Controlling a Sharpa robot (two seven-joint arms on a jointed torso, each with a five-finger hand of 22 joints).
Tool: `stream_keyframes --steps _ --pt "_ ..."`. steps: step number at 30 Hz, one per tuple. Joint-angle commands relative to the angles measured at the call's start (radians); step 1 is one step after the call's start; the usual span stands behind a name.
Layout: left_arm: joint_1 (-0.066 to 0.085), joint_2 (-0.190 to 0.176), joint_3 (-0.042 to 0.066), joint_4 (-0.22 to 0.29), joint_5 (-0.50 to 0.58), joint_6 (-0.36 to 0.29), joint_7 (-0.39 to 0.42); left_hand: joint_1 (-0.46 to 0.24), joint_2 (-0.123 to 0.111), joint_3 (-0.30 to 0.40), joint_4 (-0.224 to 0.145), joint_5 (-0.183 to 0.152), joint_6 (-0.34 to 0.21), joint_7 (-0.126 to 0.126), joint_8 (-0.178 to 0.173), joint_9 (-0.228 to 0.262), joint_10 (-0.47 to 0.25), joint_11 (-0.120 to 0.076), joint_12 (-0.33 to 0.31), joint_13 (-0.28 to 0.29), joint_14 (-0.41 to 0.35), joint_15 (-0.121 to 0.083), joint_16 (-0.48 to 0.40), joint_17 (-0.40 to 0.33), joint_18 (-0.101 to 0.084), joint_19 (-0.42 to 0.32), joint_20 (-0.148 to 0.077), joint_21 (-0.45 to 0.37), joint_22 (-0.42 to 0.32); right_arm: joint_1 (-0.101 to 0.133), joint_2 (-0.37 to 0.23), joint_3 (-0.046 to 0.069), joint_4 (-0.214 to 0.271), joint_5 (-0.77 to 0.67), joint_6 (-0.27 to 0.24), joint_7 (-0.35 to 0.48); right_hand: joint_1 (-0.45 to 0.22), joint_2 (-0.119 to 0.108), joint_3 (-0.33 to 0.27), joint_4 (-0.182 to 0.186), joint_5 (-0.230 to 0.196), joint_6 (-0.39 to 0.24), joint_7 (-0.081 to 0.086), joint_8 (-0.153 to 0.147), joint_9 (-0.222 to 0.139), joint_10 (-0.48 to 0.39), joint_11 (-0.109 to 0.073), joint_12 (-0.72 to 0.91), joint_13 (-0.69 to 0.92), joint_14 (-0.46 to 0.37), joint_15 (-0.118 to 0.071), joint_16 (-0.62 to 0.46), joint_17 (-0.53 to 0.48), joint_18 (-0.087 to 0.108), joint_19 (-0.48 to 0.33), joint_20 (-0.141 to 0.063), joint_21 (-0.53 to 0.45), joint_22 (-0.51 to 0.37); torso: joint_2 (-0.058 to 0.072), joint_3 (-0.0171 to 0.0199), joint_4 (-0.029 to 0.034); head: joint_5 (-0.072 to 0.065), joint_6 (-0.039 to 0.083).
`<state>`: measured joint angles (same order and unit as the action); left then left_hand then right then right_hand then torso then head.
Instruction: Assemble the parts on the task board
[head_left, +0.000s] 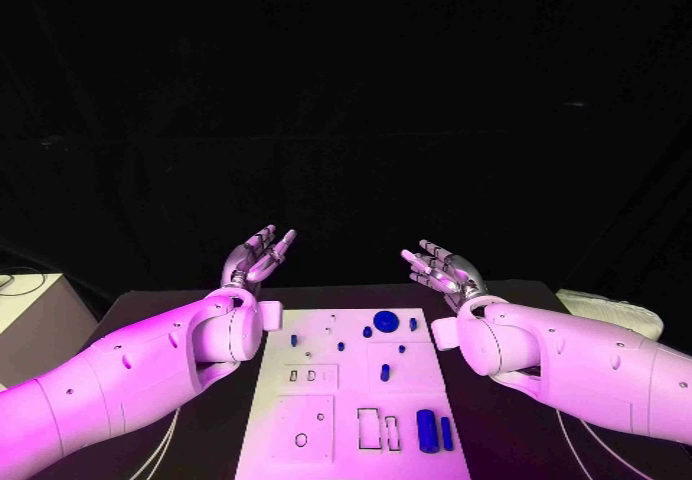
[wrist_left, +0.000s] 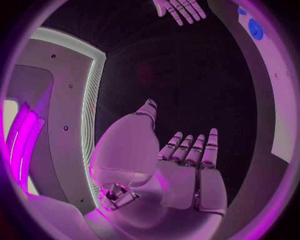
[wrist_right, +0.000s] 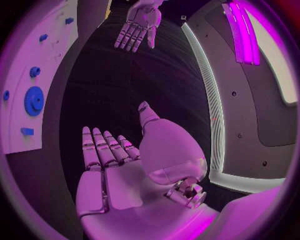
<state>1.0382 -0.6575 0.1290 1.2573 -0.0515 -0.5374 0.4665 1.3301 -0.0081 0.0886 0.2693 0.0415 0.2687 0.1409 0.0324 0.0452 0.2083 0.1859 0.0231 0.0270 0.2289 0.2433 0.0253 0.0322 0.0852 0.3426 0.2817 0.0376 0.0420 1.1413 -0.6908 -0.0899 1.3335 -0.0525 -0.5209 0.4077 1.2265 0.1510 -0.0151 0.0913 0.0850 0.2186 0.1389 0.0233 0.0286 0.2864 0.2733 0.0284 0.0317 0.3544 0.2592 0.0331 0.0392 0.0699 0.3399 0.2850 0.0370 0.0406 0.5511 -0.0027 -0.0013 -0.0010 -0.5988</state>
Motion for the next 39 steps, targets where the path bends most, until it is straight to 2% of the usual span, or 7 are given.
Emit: stream_keyframes --steps 1,7,11,14,20,33,39 --pt "-0.001 0.016 0.012 -0.036 -0.061 0.167 -0.022 0.046 -0.001 0.005 0.014 0.007 0.018 0.093 0.007 0.003 0.017 0.007 0.006 0.002 0.007 0.016 0.007 0.003 0.015 0.021 0.008 0.008 0.003 0.016 0.016 -0.011 -0.042 -0.079 0.223 -0.074 0.061 -0.005 0.016 -0.015 0.005 0.036 0.164 0.011 0.005 0.040 0.005 0.007 0.004 0.041 0.004 0.010 0.005 0.027 0.029 0.007 0.012 0.005 0.000 0.0001 0.0000 0.000 0.000" --pt "-0.002 0.025 0.021 -0.058 -0.069 0.193 -0.026 0.049 -0.010 0.024 0.012 0.007 0.067 0.114 0.020 0.012 0.092 0.031 0.016 0.010 0.081 0.033 0.024 0.015 0.000 0.055 0.011 0.020 0.008 0.034 0.034 -0.029 -0.090 -0.103 0.305 -0.103 0.131 -0.034 0.074 -0.114 -0.006 0.196 0.161 0.046 0.028 0.212 -0.008 0.025 0.016 0.214 -0.017 0.038 0.025 0.047 0.107 0.006 0.036 0.014 0.000 0.0001 0.0000 0.000 0.000" --pt "-0.002 -0.019 0.020 -0.046 -0.093 0.211 -0.037 0.076 -0.016 0.043 -0.003 0.008 0.222 0.136 0.067 0.042 0.369 0.069 0.068 0.035 0.446 -0.020 0.131 0.078 0.048 0.353 0.006 0.104 0.047 0.037 0.013 -0.030 -0.136 -0.362 0.197 0.002 0.169 -0.069 0.139 -0.210 0.039 0.431 0.144 0.104 0.061 0.542 -0.038 0.069 0.037 0.489 -0.054 0.094 0.056 0.085 0.306 0.005 0.094 0.037 0.002 0.0002 -0.0020 0.001 -0.022" --pt "-0.002 -0.038 0.021 -0.029 -0.107 0.224 -0.040 0.110 -0.015 0.067 -0.028 0.008 0.463 0.127 0.148 0.090 0.651 0.031 0.141 0.056 0.654 -0.070 0.231 0.129 0.101 0.505 -0.002 0.179 0.073 0.039 0.008 -0.029 -0.142 -0.469 0.176 0.006 0.150 -0.092 0.205 -0.261 0.073 0.569 0.126 0.125 0.073 0.632 -0.059 0.061 0.031 0.568 -0.079 0.108 0.060 0.111 0.425 0.003 0.134 0.045 0.006 -0.0001 -0.0014 0.001 -0.024" --pt "-0.001 -0.093 0.030 0.041 -0.143 0.270 -0.053 0.155 -0.027 0.131 -0.045 0.012 0.620 0.077 0.226 0.127 0.868 -0.036 0.187 0.069 0.869 -0.149 0.360 0.222 0.103 0.679 -0.074 0.276 0.105 0.051 -0.011 -0.024 -0.134 -0.691 0.156 -0.012 0.050 -0.170 0.457 -0.327 0.124 0.737 0.089 0.155 0.081 0.802 -0.106 0.037 0.031 0.775 -0.146 0.153 0.078 0.114 0.597 -0.061 0.219 0.061 0.023 0.0002 0.0061 -0.005 -0.030" --pt "-0.002 -0.202 0.068 0.234 -0.151 0.308 -0.067 0.148 -0.099 0.271 -0.040 0.012 0.649 0.050 0.257 0.172 0.967 -0.070 0.167 0.074 0.917 -0.193 0.593 0.416 0.095 0.760 -0.136 0.426 0.185 0.097 -0.031 -0.018 -0.095 -1.072 0.154 -0.170 0.048 -0.221 0.463 -0.323 0.152 0.831 0.017 0.163 0.120 1.000 -0.194 0.032 0.044 1.144 -0.279 0.485 0.328 0.108 0.861 -0.208 0.604 0.277 0.070 -0.0096 0.0250 -0.024 -0.023" --pt "-0.002 -0.247 0.080 0.296 -0.144 0.320 -0.082 0.108 -0.122 0.321 -0.056 0.011 0.628 0.044 0.279 0.206 0.965 -0.080 0.175 0.093 0.905 -0.207 0.843 0.595 0.094 0.801 -0.155 0.599 0.289 0.117 -0.025 -0.017 -0.070 -1.264 0.175 -0.267 -0.002 -0.277 0.536 -0.289 0.170 0.821 0.019 0.135 0.142 0.985 -0.197 0.032 0.058 1.117 -0.276 0.834 0.615 0.080 0.981 -0.207 0.871 0.564 0.095 -0.0153 0.0355 -0.038 -0.024"
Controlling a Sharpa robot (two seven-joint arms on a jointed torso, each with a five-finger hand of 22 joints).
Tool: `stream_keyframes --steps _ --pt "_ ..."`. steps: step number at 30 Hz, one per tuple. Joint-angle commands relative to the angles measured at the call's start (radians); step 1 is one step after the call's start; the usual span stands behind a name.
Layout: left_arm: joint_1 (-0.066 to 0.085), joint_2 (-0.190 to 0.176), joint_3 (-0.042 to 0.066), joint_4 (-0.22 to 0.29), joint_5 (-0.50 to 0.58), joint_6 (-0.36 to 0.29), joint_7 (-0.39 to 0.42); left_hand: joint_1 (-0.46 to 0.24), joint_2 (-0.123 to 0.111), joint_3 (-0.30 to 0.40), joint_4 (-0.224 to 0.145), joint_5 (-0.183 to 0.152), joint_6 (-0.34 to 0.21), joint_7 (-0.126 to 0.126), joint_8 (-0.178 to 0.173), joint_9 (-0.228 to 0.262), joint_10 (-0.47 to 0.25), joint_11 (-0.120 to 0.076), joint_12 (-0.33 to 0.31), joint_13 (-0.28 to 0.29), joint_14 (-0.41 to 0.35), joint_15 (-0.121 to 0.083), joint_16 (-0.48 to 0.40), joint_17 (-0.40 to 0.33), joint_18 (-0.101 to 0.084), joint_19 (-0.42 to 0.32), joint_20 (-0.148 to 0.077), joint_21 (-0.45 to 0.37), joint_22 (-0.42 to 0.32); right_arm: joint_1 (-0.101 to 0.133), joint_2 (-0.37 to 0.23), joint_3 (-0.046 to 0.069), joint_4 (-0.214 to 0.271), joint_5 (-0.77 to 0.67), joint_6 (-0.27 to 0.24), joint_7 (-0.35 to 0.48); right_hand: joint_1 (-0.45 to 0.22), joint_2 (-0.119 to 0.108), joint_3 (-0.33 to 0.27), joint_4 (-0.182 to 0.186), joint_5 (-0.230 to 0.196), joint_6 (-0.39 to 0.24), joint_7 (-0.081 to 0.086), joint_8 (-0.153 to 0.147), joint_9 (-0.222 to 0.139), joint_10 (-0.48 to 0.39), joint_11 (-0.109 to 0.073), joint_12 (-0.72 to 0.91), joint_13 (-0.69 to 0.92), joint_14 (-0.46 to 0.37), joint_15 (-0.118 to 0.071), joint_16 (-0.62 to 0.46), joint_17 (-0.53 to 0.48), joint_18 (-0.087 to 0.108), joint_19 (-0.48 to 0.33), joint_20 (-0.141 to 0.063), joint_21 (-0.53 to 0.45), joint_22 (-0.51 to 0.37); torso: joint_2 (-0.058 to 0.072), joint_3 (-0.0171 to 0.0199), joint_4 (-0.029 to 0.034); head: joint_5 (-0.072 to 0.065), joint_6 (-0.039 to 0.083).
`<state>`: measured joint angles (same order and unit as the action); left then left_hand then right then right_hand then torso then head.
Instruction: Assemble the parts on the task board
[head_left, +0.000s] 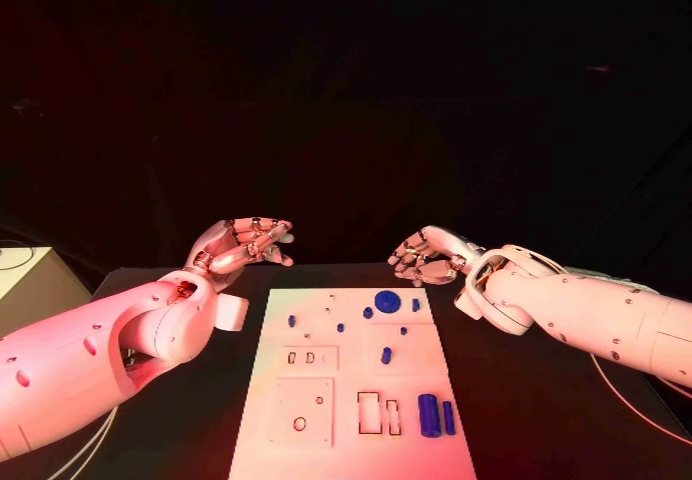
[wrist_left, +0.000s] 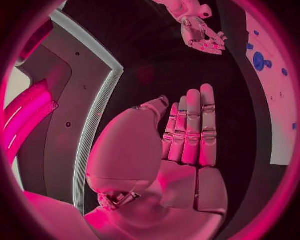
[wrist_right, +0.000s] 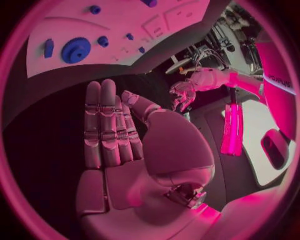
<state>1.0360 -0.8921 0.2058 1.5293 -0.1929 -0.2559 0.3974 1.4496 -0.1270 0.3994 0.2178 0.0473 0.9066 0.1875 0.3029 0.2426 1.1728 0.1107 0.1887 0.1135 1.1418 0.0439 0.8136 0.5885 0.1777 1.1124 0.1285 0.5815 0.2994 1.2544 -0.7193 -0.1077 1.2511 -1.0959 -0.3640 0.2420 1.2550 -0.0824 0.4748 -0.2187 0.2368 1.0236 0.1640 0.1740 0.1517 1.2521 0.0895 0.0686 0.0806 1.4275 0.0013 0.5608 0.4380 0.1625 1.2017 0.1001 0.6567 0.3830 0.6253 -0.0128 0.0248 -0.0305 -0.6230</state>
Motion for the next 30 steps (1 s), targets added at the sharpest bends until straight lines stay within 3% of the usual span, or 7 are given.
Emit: stream_keyframes --steps 1,5,7,11,13,16,30 --pt "0.000 -0.018 0.005 0.034 -0.003 0.043 -0.017 -0.018 -0.004 0.014 -0.004 0.004 -0.012 0.000 0.011 0.012 0.000 -0.003 0.013 0.011 -0.014 -0.008 0.075 0.053 0.002 0.031 -0.004 0.074 0.043 0.006 0.005 0.000 0.018 -0.253 0.018 -0.113 -0.038 -0.052 0.048 0.026 0.017 0.016 -0.004 -0.016 0.021 0.002 -0.009 -0.009 0.008 0.032 -0.015 0.298 0.203 -0.015 0.122 -0.021 0.261 0.235 0.025 -0.0069 0.0120 -0.011 0.003" --pt "0.000 -0.042 0.009 0.072 -0.010 0.062 -0.031 -0.035 -0.008 0.025 -0.007 0.003 -0.025 0.000 0.021 0.026 -0.011 -0.003 0.033 0.028 -0.023 -0.008 0.138 0.094 0.003 0.028 -0.006 0.143 0.087 0.009 0.014 0.000 0.034 -0.364 0.033 -0.159 -0.051 -0.083 0.068 0.048 0.010 -0.003 -0.016 -0.025 0.034 -0.022 -0.014 -0.004 0.029 0.047 -0.018 0.475 0.387 -0.060 0.220 -0.021 0.490 0.551 0.037 -0.0092 0.0196 -0.014 0.004" --pt "0.000 -0.052 0.010 0.088 -0.014 0.068 -0.037 -0.041 -0.009 0.027 -0.007 0.004 -0.029 0.000 0.024 0.030 -0.016 -0.002 0.040 0.034 -0.027 -0.008 0.152 0.103 0.003 0.025 -0.005 0.164 0.100 0.010 0.020 0.000 0.038 -0.406 0.036 -0.174 -0.051 -0.091 0.074 0.056 0.008 -0.008 -0.018 -0.025 0.040 -0.024 -0.014 -0.003 0.038 0.051 -0.018 0.526 0.440 -0.067 0.232 -0.021 0.526 0.600 0.044 -0.0110 0.0230 -0.017 0.004" --pt "0.000 -0.062 0.012 0.114 -0.012 0.079 -0.046 -0.052 -0.012 0.028 -0.003 0.003 -0.034 0.001 0.027 0.035 -0.022 -0.001 0.049 0.042 -0.030 -0.008 0.167 0.111 0.003 0.019 -0.004 0.190 0.116 0.010 0.032 0.000 0.046 -0.481 0.051 -0.208 -0.054 -0.101 0.079 0.071 0.019 -0.010 -0.019 -0.024 0.049 -0.028 -0.015 0.000 0.051 0.049 -0.017 0.568 0.479 -0.072 0.238 -0.020 0.556 0.640 0.058 -0.0144 0.0315 -0.024 0.009" --pt "-0.001 -0.063 0.012 0.125 -0.011 0.083 -0.051 -0.083 -0.030 0.011 0.014 0.003 -0.042 0.003 0.027 0.036 -0.028 0.002 0.053 0.046 -0.034 -0.004 0.174 0.115 0.002 0.012 -0.002 0.202 0.124 0.010 0.037 -0.001 0.048 -0.518 0.059 -0.228 -0.055 -0.107 0.080 0.075 0.021 -0.013 -0.020 -0.024 0.052 -0.030 -0.015 0.000 0.055 0.053 -0.017 0.594 0.509 -0.077 0.245 -0.020 0.577 0.672 0.063 -0.0179 0.0375 -0.033 0.008" --pt "-0.005 -0.063 0.013 0.138 -0.013 0.088 -0.056 -0.086 -0.032 0.010 0.016 0.004 -0.045 0.004 0.027 0.037 -0.032 0.003 0.055 0.048 -0.035 -0.004 0.177 0.116 0.003 0.010 -0.001 0.208 0.129 0.010 0.046 -0.002 0.048 -0.563 0.067 -0.254 -0.058 -0.116 0.080 0.086 0.007 -0.016 -0.022 -0.023 0.059 -0.036 -0.016 -0.001 0.063 0.061 -0.016 0.640 0.560 -0.084 0.256 -0.020 0.613 0.722 0.070 -0.0238 0.0437 -0.041 0.005" --pt "-0.009 -0.067 0.015 0.156 -0.016 0.083 -0.059 -0.087 -0.029 0.014 0.016 0.004 -0.054 0.006 0.029 0.042 -0.048 0.005 0.066 0.058 -0.040 -0.002 0.189 0.121 0.004 0.003 0.001 0.241 0.149 0.005 0.077 -0.007 0.032 -0.630 0.093 -0.289 -0.060 -0.133 0.080 0.105 -0.012 -0.025 -0.025 -0.023 0.071 -0.058 -0.016 -0.003 0.074 0.060 -0.016 0.677 0.592 -0.085 0.256 -0.019 0.628 0.741 0.089 -0.0304 0.0515 -0.036 -0.005"
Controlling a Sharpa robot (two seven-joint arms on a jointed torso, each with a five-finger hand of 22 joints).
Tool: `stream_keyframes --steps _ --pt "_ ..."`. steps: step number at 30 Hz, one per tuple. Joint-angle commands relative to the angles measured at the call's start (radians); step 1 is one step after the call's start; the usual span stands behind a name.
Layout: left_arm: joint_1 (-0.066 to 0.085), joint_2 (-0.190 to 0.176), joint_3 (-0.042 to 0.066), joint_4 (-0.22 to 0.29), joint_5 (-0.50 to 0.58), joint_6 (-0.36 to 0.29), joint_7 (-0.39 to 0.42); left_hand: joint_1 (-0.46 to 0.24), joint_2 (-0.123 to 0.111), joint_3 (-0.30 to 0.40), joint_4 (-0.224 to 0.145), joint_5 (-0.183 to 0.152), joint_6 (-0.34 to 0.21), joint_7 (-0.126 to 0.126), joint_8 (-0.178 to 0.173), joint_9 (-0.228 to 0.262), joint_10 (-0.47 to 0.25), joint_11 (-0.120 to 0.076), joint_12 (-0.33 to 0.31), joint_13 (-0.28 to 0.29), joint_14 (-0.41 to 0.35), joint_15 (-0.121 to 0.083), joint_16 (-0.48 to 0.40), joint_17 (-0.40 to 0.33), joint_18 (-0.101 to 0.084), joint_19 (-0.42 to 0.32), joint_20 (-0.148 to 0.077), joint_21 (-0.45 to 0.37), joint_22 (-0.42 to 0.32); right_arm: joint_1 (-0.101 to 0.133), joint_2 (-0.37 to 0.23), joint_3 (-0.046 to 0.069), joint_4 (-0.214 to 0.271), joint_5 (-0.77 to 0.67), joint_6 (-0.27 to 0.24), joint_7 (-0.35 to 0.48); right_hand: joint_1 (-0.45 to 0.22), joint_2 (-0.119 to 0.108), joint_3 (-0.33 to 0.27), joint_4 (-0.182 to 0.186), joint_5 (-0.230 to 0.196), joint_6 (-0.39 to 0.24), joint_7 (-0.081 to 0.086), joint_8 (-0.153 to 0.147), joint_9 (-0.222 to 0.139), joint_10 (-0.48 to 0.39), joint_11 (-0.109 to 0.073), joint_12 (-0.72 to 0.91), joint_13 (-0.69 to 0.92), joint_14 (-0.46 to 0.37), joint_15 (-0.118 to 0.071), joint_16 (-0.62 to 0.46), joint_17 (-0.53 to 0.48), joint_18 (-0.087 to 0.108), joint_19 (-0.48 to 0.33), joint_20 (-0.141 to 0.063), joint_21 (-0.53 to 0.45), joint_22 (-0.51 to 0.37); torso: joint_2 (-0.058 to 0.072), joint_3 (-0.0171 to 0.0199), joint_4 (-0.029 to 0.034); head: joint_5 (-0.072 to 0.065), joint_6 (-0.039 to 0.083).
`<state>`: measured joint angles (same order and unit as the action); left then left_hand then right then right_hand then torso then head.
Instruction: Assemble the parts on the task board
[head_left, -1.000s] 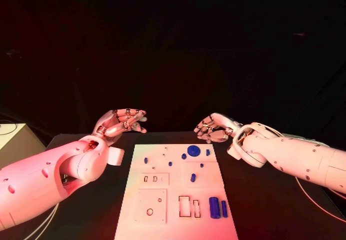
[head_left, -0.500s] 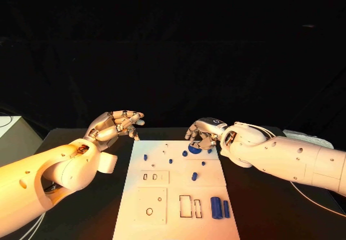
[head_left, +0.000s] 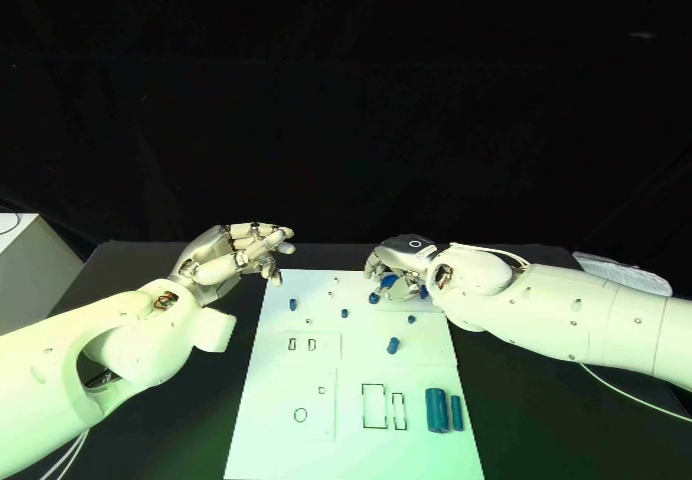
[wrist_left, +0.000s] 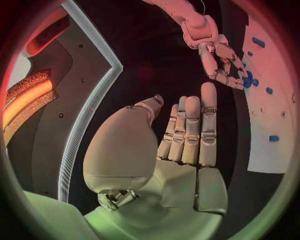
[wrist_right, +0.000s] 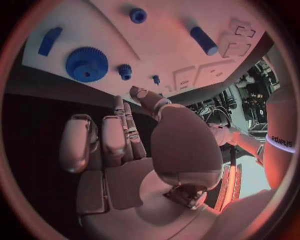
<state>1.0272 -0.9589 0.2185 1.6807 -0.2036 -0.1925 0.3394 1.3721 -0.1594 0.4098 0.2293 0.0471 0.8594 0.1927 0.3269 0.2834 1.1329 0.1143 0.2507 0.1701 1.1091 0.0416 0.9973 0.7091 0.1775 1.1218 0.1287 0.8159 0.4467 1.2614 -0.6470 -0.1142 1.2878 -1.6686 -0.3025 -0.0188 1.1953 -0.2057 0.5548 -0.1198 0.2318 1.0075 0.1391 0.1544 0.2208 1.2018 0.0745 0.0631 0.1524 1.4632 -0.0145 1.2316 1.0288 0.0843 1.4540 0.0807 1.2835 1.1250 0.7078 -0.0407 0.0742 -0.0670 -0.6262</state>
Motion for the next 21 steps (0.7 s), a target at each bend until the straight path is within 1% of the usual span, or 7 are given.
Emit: stream_keyframes --steps 1,4,8,10,15,19,21 --pt "0.000 0.000 0.002 0.006 -0.005 0.020 -0.001 -0.009 0.003 0.004 0.004 0.004 -0.007 0.001 0.005 0.001 -0.008 0.001 0.004 0.002 -0.007 0.000 0.006 0.001 0.004 -0.006 0.001 0.006 0.002 -0.002 0.006 -0.001 -0.005 -0.061 0.036 -0.030 0.000 -0.010 0.000 0.006 -0.007 -0.009 0.000 -0.003 0.002 -0.008 -0.001 0.002 0.002 0.024 0.000 0.007 0.001 -0.007 0.004 0.001 0.001 -0.001 0.007 -0.0029 0.0024 0.001 -0.002" --pt "0.000 -0.001 0.003 0.007 -0.005 0.020 -0.001 -0.009 0.003 0.004 0.004 0.004 -0.009 0.002 0.005 0.002 -0.011 0.002 0.005 0.002 -0.009 0.001 0.006 0.001 0.004 -0.009 0.001 0.009 0.004 -0.003 0.010 -0.002 -0.011 -0.074 0.057 -0.039 -0.002 -0.014 -0.003 0.012 -0.015 -0.013 0.000 -0.004 0.004 -0.013 -0.002 0.002 0.005 0.023 0.000 0.011 0.004 -0.007 0.003 0.001 0.003 0.002 0.009 -0.0032 0.0038 -0.001 -0.002" --pt "0.000 -0.003 0.004 0.009 -0.005 0.020 -0.001 -0.009 0.003 0.004 0.004 0.004 -0.009 0.002 0.005 0.002 -0.011 0.002 0.005 0.002 -0.009 0.001 0.006 0.001 0.004 -0.009 0.001 0.009 0.004 -0.006 0.013 -0.004 -0.016 -0.083 0.072 -0.043 -0.004 -0.018 -0.008 0.021 -0.029 -0.012 0.000 -0.001 0.009 -0.017 -0.001 0.004 0.009 0.021 0.000 0.017 0.007 -0.007 0.002 0.002 0.005 0.004 0.014 -0.0024 0.0048 -0.003 -0.001" --pt "0.000 -0.003 0.004 0.009 -0.005 0.020 -0.001 -0.009 0.003 0.005 0.004 0.004 -0.011 0.002 0.004 0.002 -0.013 0.003 0.005 0.003 -0.010 0.001 0.006 0.000 0.004 -0.011 0.002 0.011 0.005 -0.007 0.014 -0.004 -0.017 -0.085 0.077 -0.044 -0.003 -0.017 -0.008 0.022 -0.030 -0.012 -0.001 -0.001 0.010 -0.017 -0.001 0.004 0.010 0.021 0.000 0.018 0.008 -0.008 0.002 0.002 0.007 0.007 0.017 -0.0022 0.0045 -0.003 0.000" --pt "0.000 -0.004 0.005 0.006 -0.006 0.019 -0.003 -0.009 0.003 0.005 0.004 0.004 -0.011 0.002 0.004 0.002 -0.013 0.003 0.005 0.003 -0.010 0.001 0.006 0.000 0.004 -0.011 0.002 0.011 0.005 -0.011 0.016 -0.004 -0.015 -0.086 0.089 -0.037 0.005 -0.014 -0.005 0.029 -0.032 -0.002 -0.003 0.007 0.019 -0.001 -0.003 0.013 0.020 0.020 -0.001 0.026 0.012 -0.008 0.002 0.002 0.011 0.013 0.021 -0.0021 0.0052 -0.002 -0.001" --pt "0.000 -0.005 0.005 0.001 -0.007 0.019 -0.004 -0.009 0.004 0.006 0.004 0.004 -0.012 0.003 0.004 0.002 -0.015 0.003 0.006 0.003 -0.010 0.001 0.006 0.000 0.004 -0.012 0.002 0.013 0.006 -0.014 0.017 -0.005 -0.016 -0.086 0.093 -0.034 0.007 -0.013 -0.004 0.032 -0.032 0.003 -0.003 0.011 0.022 0.004 -0.004 0.015 0.024 0.020 -0.001 0.030 0.016 -0.009 0.003 0.001 0.016 0.021 0.024 -0.0010 0.0042 -0.001 0.001" --pt "0.000 -0.004 0.005 0.000 -0.008 0.019 -0.003 -0.009 0.004 0.006 0.004 0.004 -0.012 0.003 0.004 0.002 -0.015 0.003 0.006 0.003 -0.010 0.001 0.006 0.000 0.004 -0.012 0.002 0.013 0.006 -0.014 0.018 -0.005 -0.018 -0.086 0.094 -0.034 0.007 -0.013 -0.004 0.032 -0.032 0.003 -0.003 0.011 0.022 0.004 -0.004 0.015 0.024 0.020 -0.001 0.030 0.016 -0.009 0.003 0.001 0.016 0.021 0.025 -0.0016 0.0043 -0.002 0.001"
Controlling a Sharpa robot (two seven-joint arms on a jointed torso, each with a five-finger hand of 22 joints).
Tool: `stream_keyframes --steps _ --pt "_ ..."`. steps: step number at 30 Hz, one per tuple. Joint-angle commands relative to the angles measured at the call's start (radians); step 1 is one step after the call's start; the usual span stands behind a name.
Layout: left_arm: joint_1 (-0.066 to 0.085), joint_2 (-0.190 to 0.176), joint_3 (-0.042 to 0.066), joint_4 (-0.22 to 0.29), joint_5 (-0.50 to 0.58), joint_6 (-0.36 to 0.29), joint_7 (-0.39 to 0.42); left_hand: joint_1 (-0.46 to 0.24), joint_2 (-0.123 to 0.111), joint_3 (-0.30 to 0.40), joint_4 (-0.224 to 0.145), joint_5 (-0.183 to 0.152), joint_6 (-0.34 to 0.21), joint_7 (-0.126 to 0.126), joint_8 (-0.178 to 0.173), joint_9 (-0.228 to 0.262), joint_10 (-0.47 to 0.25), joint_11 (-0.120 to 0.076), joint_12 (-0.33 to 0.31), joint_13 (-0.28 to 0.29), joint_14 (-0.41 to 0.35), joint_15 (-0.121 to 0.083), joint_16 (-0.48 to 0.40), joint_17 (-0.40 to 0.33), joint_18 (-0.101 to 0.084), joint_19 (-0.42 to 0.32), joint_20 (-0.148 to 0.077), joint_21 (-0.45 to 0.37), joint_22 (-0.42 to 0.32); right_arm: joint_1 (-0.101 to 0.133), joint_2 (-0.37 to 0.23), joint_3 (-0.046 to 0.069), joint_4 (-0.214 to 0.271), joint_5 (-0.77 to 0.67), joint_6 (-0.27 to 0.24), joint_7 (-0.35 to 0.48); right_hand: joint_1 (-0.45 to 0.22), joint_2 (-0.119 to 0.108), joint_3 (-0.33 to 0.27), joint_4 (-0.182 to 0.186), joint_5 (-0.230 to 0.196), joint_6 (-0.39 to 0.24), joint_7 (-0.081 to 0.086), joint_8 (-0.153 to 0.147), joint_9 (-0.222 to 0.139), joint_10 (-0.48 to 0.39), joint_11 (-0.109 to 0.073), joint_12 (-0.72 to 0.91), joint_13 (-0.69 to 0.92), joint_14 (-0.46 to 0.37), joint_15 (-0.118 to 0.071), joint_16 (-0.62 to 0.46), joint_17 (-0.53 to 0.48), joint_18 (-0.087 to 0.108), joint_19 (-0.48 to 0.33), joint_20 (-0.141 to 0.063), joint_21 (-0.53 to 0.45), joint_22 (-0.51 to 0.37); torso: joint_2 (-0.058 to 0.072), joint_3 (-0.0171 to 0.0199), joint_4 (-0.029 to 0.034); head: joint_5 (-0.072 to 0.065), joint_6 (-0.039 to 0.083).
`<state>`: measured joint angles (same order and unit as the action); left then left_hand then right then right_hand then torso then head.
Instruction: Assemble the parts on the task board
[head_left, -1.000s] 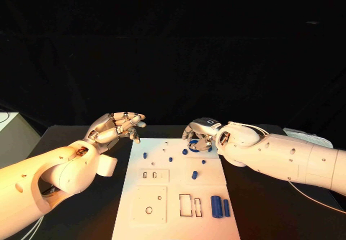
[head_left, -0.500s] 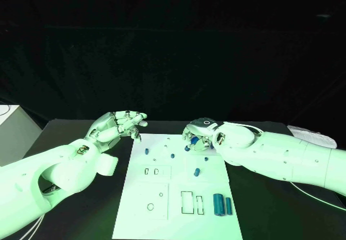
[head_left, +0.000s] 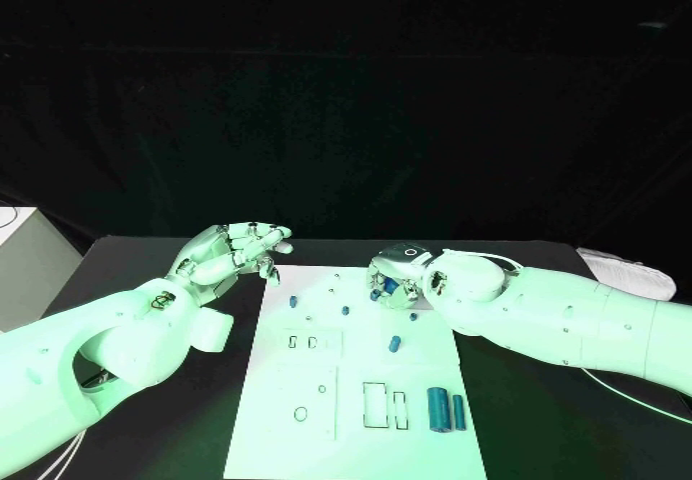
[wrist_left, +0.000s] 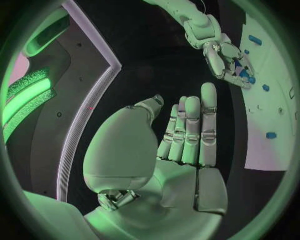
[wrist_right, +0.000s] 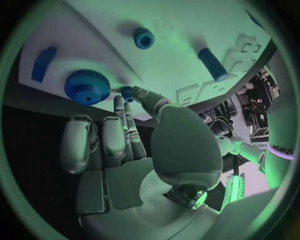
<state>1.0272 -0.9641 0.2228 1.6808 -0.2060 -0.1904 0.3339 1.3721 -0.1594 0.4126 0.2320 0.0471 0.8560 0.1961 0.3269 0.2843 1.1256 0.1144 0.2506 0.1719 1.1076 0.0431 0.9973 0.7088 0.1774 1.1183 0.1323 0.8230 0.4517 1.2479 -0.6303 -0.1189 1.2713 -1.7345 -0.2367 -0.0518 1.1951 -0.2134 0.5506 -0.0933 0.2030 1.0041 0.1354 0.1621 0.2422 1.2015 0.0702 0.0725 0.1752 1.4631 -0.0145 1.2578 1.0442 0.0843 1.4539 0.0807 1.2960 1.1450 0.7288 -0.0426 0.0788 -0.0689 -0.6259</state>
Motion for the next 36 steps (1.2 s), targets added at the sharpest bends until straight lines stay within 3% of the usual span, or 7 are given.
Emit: stream_keyframes --steps 1,4,22,30,32,36 --pt "0.000 0.002 0.001 -0.001 -0.006 0.018 0.002 -0.009 0.004 0.003 0.001 0.004 -0.009 -0.001 0.004 0.001 -0.007 0.003 0.006 0.002 -0.009 0.000 0.006 0.001 0.004 -0.008 -0.002 0.005 0.001 -0.001 0.001 0.000 -0.003 -0.020 0.029 0.000 0.008 -0.005 0.001 0.006 -0.003 0.007 0.001 0.004 0.001 0.004 0.000 0.006 0.001 0.021 -0.001 0.004 0.001 -0.009 0.003 0.001 0.004 0.001 0.005 -0.0006 0.0002 -0.001 0.002" --pt "0.000 0.005 0.001 -0.005 -0.007 0.018 0.002 -0.009 0.004 0.003 0.001 0.004 -0.009 -0.001 0.004 0.001 -0.007 0.003 0.006 0.002 -0.009 0.000 0.006 0.001 0.004 -0.008 -0.002 0.005 0.001 -0.003 0.003 0.000 -0.005 -0.020 0.027 0.002 0.008 -0.004 0.001 0.008 -0.003 0.009 0.001 0.005 0.003 0.004 0.001 0.006 0.002 0.021 -0.001 0.006 0.004 -0.010 0.004 0.001 0.006 0.005 0.008 -0.0021 -0.0002 -0.003 0.003" --pt "0.000 0.005 0.001 -0.011 -0.008 0.020 -0.003 -0.007 0.007 0.006 0.001 0.004 -0.011 0.000 0.004 0.002 -0.011 0.004 0.007 0.003 -0.010 0.001 0.007 0.000 0.004 -0.012 -0.001 0.010 0.004 -0.005 0.003 0.000 0.003 0.011 -0.026 0.023 0.006 0.022 0.015 0.047 0.003 0.035 0.002 0.026 0.026 0.022 -0.001 0.010 0.021 0.022 -0.001 0.027 0.020 -0.013 0.006 0.002 0.022 0.030 0.015 -0.0016 0.0018 -0.002 0.001" --pt "0.000 0.006 0.001 -0.012 -0.009 0.025 -0.008 -0.003 0.008 0.009 -0.002 0.004 -0.013 0.000 0.005 0.003 -0.014 0.004 0.009 0.004 -0.011 0.001 0.008 0.000 0.004 -0.015 0.000 0.014 0.007 -0.006 0.000 0.000 0.012 0.029 -0.068 0.003 0.012 0.053 0.026 0.081 0.027 0.074 -0.016 0.059 0.059 0.062 -0.017 0.023 0.042 0.028 -0.013 0.055 0.051 -0.018 0.015 -0.006 0.048 0.069 0.017 -0.0011 0.0017 -0.002 0.005" --pt "0.000 0.006 0.001 -0.013 -0.009 0.026 -0.009 0.000 0.009 0.011 -0.004 0.004 -0.014 0.001 0.005 0.003 -0.016 0.004 0.010 0.005 -0.012 0.001 0.008 0.000 0.005 -0.017 0.000 0.017 0.009 -0.006 -0.002 0.000 0.016 0.036 -0.085 -0.006 0.025 0.063 0.039 0.082 0.001 0.080 -0.021 0.068 0.073 0.074 -0.022 0.025 0.049 0.027 -0.018 0.058 0.051 -0.019 0.015 -0.011 0.052 0.075 0.018 -0.0013 0.0017 -0.001 0.007" --pt "0.000 0.007 0.001 -0.014 -0.009 0.027 -0.010 0.002 0.010 0.012 -0.006 0.004 -0.014 0.001 0.005 0.004 -0.017 0.004 0.010 0.006 -0.012 0.001 0.008 0.000 0.005 -0.018 0.001 0.018 0.010 -0.006 -0.006 0.000 0.026 0.053 -0.110 -0.019 0.032 0.064 0.046 0.080 0.009 0.086 -0.025 0.078 0.086 0.084 -0.026 0.027 0.055 0.027 -0.021 0.062 0.054 -0.019 0.016 -0.014 0.054 0.079 0.019 -0.0017 0.0021 -0.001 0.009"
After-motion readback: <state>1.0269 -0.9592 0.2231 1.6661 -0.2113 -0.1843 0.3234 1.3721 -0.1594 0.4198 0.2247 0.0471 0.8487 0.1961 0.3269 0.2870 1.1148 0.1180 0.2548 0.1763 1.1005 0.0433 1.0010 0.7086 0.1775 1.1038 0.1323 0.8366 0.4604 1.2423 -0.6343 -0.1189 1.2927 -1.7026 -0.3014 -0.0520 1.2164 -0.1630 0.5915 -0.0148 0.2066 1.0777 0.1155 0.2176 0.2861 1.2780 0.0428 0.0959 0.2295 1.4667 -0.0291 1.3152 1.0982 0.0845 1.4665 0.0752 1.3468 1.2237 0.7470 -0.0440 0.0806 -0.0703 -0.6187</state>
